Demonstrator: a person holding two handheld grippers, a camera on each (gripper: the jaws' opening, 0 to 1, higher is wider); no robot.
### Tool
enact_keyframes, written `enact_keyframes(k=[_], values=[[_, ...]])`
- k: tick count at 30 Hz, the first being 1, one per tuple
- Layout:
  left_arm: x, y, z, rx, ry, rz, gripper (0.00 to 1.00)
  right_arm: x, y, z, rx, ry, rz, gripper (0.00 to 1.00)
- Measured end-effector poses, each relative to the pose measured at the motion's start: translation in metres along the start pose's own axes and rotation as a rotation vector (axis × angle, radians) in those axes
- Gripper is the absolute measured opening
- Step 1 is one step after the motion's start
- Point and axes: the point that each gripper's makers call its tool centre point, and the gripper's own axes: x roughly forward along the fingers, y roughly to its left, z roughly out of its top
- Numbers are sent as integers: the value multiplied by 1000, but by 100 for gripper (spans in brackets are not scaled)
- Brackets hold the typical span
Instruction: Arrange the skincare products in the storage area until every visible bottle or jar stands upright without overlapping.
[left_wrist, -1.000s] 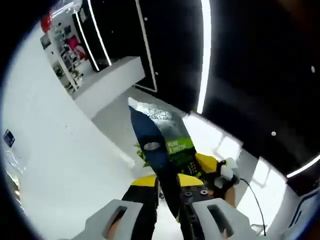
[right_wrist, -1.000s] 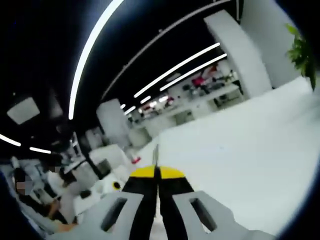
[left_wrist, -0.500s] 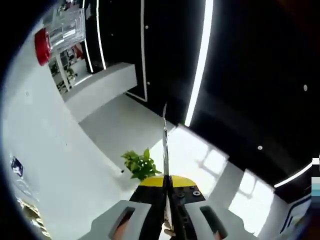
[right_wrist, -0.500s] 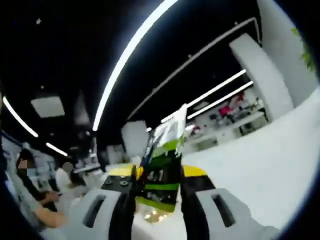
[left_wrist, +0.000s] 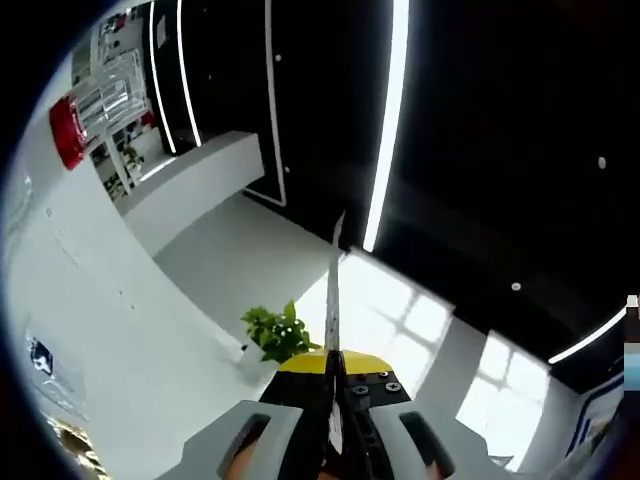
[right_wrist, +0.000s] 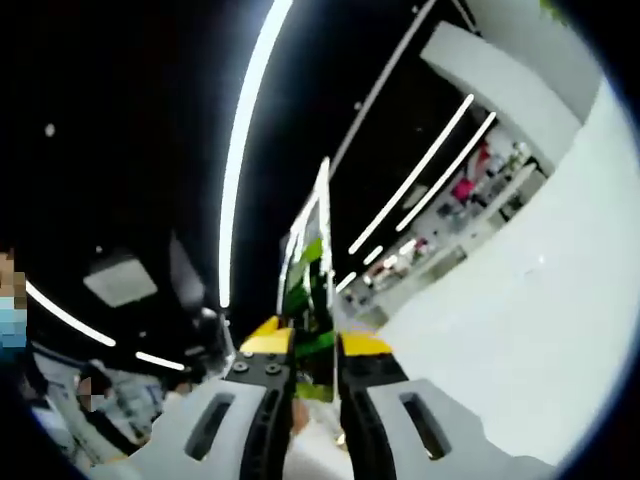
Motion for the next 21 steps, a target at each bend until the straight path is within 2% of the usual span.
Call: enact_keyframes(k=[7, 11, 15, 16, 19, 21], values=[[2, 4, -5, 55, 33, 35, 0, -6, -1, 2, 18, -12, 3, 7], [-2, 14, -9, 59, 47, 77, 0, -9, 4, -5, 32, 34, 26, 1], [-5, 27, -17, 67, 63, 116, 0, -16, -2, -15, 85, 106, -41, 1], [-6, 32, -21, 99, 88, 145, 0, -17, -4, -17, 99, 118, -55, 0], [-7, 44, -30, 176, 145, 239, 1, -23, -23, -22, 223, 170, -141, 0], [-7, 52, -34, 201, 174, 309, 2, -26, -30, -28, 260, 188, -186, 0]])
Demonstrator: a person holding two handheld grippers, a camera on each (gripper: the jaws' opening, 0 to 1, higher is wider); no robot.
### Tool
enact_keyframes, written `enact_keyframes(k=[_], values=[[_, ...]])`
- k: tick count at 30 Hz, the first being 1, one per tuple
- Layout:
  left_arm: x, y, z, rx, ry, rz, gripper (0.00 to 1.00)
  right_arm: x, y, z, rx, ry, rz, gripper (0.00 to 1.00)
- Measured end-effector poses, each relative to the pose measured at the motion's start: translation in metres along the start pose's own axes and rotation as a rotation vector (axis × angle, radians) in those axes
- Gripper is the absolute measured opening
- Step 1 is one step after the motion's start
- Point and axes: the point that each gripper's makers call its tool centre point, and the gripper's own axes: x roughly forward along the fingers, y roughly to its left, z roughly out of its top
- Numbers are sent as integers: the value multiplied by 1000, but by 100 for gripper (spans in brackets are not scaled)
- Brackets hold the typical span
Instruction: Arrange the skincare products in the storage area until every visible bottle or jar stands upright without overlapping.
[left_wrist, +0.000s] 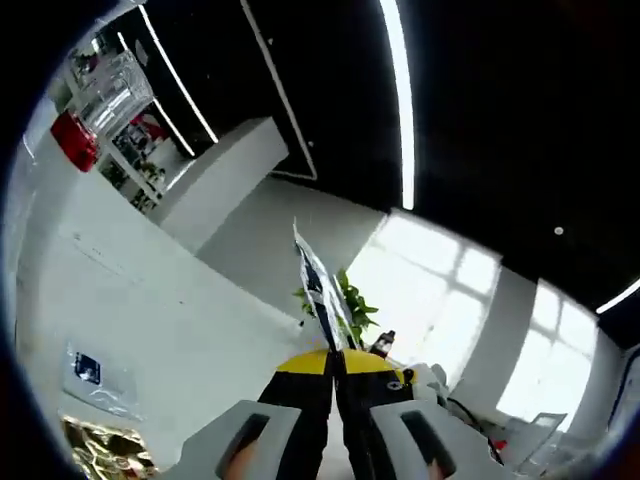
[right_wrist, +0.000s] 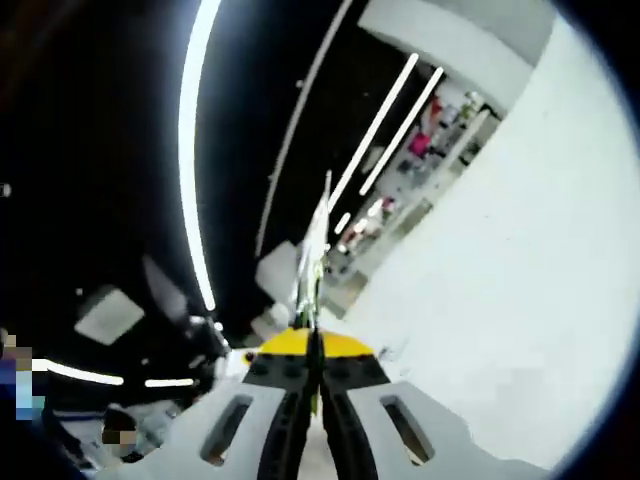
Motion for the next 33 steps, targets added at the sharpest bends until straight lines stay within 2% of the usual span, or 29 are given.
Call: enact_keyframes(k=[1, 4, 5, 6, 7, 9, 12, 14, 16, 17, 18, 20, 23, 27, 33], values=[[0, 4, -3, 20, 28, 44, 3, 0, -3, -2, 15, 8, -19, 0], [0, 14, -3, 99, 51, 113, 9, 2, -9, -2, 49, 21, -43, 0], [-1, 18, -2, 190, 69, 154, 12, 3, -12, -2, 70, 28, -51, 0], [-1, 18, -2, 224, 73, 168, 16, 3, -12, -2, 79, 33, -51, 0], [0, 18, -2, 239, 80, 187, 20, 3, -13, -2, 82, 39, -56, 0], [-3, 20, -3, 281, 129, 234, 25, 4, -13, -5, 83, 52, -66, 0], [-11, 24, -1, 353, 146, 291, 29, 6, -12, -10, 96, 75, -70, 0], [-17, 24, 5, 343, 136, 294, 34, 6, -12, -13, 96, 82, -82, 0], [-24, 28, 1, 285, 177, 314, 37, 6, -12, -14, 86, 87, -94, 0], [-29, 27, -2, 309, 214, 287, 38, 6, -15, -15, 82, 91, -118, 0], [-36, 32, -8, 329, 257, 303, 38, 5, -18, -17, 81, 98, -139, 0], [-44, 38, -13, 371, 292, 317, 38, 6, -21, -24, 99, 110, -160, 0], [-55, 47, -21, 374, 308, 329, 38, 9, -23, -37, 125, 158, -184, 0], [-65, 56, -32, 339, 333, 318, 42, 7, -34, -50, 104, 183, -271, 0], [-73, 63, -35, 351, 326, 351, 42, 10, -43, -58, 127, 218, -293, 0]])
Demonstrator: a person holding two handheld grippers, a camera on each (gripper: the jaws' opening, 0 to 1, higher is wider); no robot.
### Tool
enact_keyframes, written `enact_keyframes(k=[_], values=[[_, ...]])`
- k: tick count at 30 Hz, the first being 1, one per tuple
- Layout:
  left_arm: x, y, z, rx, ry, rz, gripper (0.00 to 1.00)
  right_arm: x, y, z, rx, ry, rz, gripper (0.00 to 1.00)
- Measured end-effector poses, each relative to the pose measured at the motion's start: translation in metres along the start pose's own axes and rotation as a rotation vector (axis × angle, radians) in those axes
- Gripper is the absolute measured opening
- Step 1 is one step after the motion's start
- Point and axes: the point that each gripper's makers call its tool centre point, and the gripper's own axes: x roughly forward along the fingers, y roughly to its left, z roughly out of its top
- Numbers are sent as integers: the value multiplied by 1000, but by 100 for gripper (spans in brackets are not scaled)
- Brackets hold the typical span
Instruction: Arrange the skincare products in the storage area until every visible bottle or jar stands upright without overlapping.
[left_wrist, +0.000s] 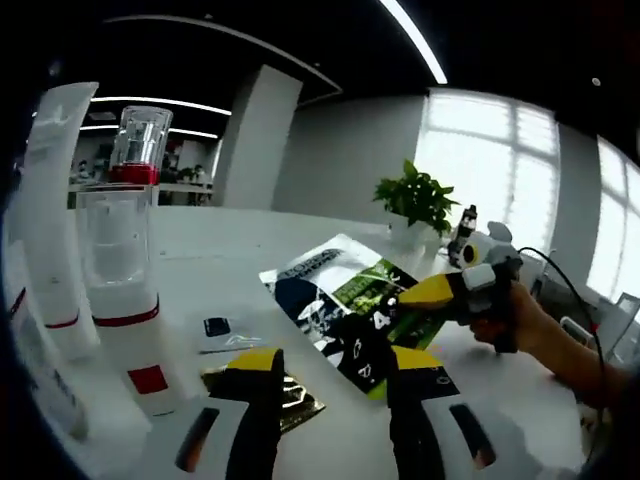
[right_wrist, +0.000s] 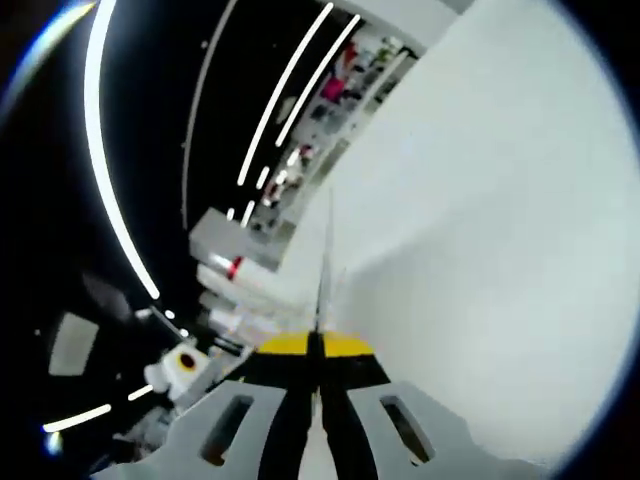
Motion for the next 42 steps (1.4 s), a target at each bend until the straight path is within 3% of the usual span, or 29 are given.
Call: enact_keyframes(k=[5, 8, 16, 21, 27, 30, 37, 42], values=[[-7, 11, 5, 21, -36, 50, 42, 7, -14, 3, -17, 13, -43, 0], [-11, 16, 11, -34, -74, 57, 42, 14, -22, 3, -22, 25, -70, 0], [-6, 16, 6, -48, -61, 57, 42, 24, -30, 12, -69, 33, -149, 0], [-6, 13, 8, -36, -64, 51, 42, 44, -35, 40, -23, 26, -197, 0], [-8, 15, 9, -45, -68, 57, 42, 49, -33, 54, -59, 56, -232, 0], [-9, 15, 10, -45, -71, 56, 42, 24, -25, 32, -86, 54, -235, 0], [-9, 16, 11, -38, -74, 61, 42, 19, -33, 20, -136, 82, -226, 1], [-9, 19, 11, -56, -83, 66, 42, 18, -37, 8, -243, 95, -265, 2]])
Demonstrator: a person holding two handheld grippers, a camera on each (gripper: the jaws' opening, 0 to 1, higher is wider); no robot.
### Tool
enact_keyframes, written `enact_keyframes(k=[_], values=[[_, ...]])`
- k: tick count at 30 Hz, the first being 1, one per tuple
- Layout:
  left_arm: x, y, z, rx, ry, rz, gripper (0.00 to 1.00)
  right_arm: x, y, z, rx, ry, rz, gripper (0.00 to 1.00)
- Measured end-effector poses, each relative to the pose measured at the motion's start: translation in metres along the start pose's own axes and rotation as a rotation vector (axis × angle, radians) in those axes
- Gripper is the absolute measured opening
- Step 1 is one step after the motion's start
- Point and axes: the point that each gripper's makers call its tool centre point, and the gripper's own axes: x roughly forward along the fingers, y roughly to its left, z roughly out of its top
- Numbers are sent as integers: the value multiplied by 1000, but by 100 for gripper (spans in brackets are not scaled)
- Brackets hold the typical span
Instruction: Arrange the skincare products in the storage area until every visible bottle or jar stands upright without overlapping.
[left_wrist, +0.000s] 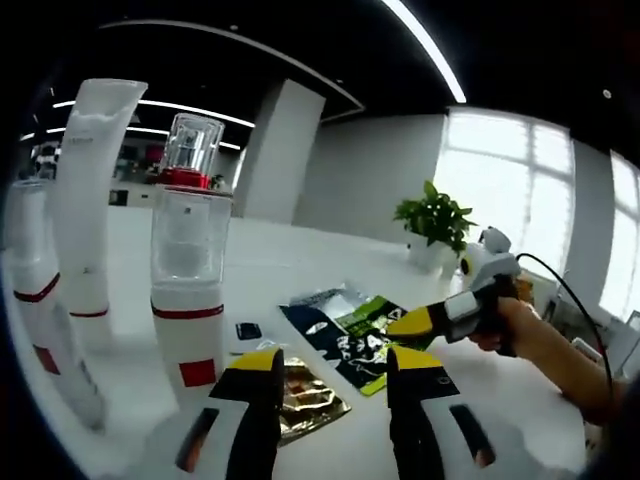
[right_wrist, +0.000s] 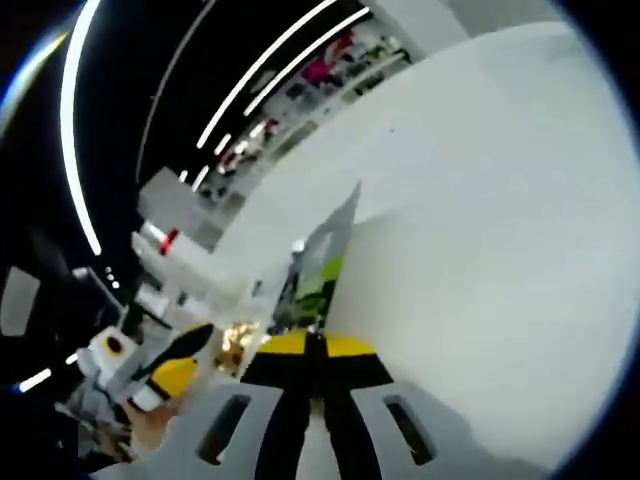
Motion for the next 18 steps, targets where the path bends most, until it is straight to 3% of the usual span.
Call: enact_keyframes(k=[12, 18], values=[[2, -1, -1, 14, -1, -2, 42, -7, 3, -11, -87, 3, 6, 3], [1, -1, -1, 8, -1, -4, 42, -6, 0, -6, -120, -4, 11, 4]])
